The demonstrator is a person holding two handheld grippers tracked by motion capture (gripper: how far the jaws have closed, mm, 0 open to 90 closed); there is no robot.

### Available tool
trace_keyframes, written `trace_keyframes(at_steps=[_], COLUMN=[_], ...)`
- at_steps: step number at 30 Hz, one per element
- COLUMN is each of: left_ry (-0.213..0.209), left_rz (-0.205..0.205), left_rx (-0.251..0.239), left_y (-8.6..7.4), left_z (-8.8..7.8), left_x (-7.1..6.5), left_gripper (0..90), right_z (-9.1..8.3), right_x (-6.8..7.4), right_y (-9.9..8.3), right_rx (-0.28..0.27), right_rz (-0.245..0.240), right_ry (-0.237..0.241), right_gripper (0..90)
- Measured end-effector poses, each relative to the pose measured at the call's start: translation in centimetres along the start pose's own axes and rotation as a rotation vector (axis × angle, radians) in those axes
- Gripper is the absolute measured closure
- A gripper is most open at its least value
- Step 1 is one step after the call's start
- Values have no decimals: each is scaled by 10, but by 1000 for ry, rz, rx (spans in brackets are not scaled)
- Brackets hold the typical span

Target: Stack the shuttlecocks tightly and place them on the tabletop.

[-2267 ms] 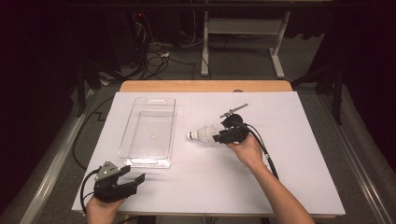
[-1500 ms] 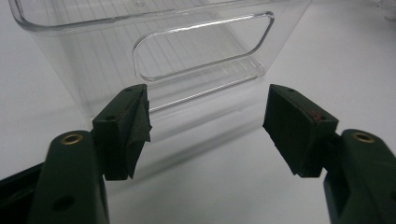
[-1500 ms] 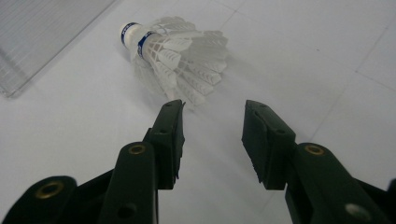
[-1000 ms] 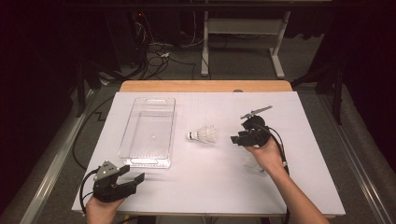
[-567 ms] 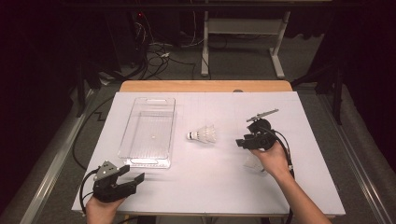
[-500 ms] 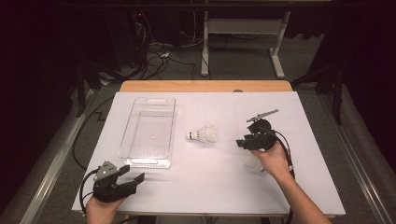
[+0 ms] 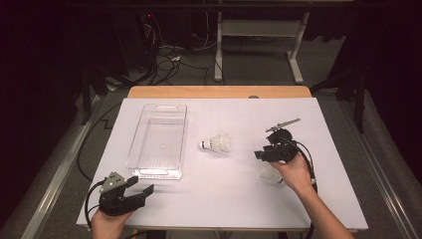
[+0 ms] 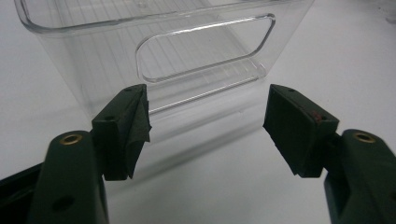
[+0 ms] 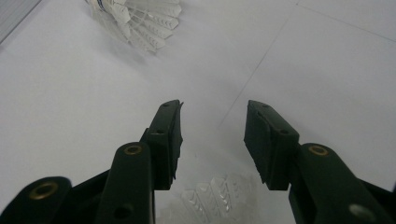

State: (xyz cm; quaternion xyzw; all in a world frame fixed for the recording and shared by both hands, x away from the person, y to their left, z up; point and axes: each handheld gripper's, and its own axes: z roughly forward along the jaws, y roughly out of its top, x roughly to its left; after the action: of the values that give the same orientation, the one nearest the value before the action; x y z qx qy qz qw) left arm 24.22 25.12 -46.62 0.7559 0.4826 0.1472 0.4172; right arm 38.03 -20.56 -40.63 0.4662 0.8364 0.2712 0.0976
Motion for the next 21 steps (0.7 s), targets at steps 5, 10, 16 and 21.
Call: trace_keyframes(at_steps=[5,10,16,21], left_ry=[0,-1,0,2], left_rz=[0,1,0,-4], left_rx=[0,0,-1,-9], left_y=[0,0,0,0], left_z=[0,0,0,0], left_x=[0,0,0,0], left_gripper=[321,321,320,320], right_z=[-2,-4,-5,-5], right_x=[0,-1,-3,-5], right_y=[-2,-6,-10,-13], right_rx=[6,25,46,56], right_rz=[5,17,31,38], right_ry=[-5,-18,-26,-33], right_gripper=[553,543,532,530])
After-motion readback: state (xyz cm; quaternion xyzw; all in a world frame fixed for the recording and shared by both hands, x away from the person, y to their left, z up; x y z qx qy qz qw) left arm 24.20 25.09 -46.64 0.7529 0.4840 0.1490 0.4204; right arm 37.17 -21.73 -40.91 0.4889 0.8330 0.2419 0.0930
